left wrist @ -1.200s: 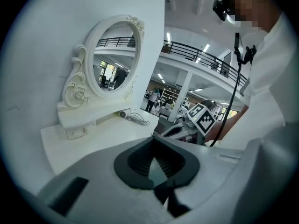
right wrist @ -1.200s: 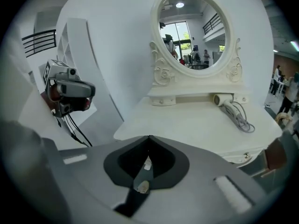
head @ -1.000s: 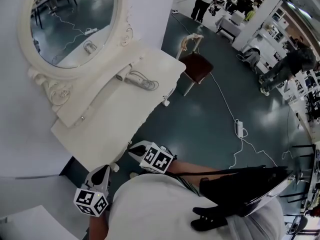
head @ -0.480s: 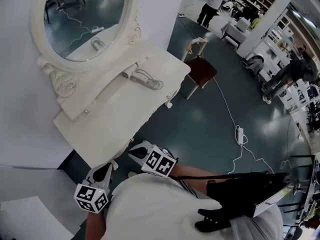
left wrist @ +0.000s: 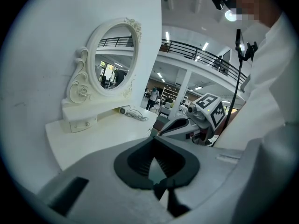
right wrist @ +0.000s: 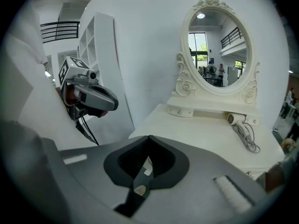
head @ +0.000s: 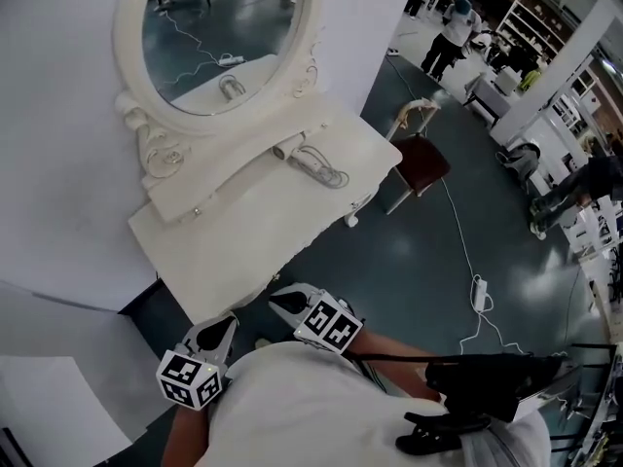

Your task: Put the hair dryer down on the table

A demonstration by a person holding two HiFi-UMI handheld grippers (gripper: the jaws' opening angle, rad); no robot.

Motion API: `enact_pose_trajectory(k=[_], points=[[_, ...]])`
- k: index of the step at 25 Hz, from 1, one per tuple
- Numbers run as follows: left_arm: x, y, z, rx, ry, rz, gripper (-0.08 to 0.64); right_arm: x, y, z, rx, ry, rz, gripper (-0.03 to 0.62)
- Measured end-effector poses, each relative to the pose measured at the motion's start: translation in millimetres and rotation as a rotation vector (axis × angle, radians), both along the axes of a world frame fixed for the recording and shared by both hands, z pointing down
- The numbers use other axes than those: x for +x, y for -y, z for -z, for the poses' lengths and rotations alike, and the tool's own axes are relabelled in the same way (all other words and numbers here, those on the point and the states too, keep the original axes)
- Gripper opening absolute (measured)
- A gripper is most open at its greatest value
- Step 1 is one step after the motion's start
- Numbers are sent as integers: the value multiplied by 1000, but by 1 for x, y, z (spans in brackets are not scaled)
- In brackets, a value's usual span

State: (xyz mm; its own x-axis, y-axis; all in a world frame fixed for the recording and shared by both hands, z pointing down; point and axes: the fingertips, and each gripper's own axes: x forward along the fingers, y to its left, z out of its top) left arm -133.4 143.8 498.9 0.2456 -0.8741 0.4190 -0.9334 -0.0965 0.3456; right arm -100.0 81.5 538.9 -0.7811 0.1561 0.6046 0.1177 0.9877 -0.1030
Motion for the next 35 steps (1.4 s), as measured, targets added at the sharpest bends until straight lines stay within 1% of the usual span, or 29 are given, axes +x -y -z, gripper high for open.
enact_pose_trajectory(k=[10,14,21,29,35], points=[[6,-7,7,-1,2,-3,2,8,-10,10,3,6,6,0],[8,-7,5,-6,2,-6,2,10,-9,10,27,12,16,0],[16,-1,4,-15,1,-29,2,22,-4,5,20,1,-1,0],[19,17,-4,-32,-8,-39,2,27,16,-2,14,-8,-14,-2],[21,49,-13,-44,-20,-47,2,29,51,-12,6,-20,-31,-2]])
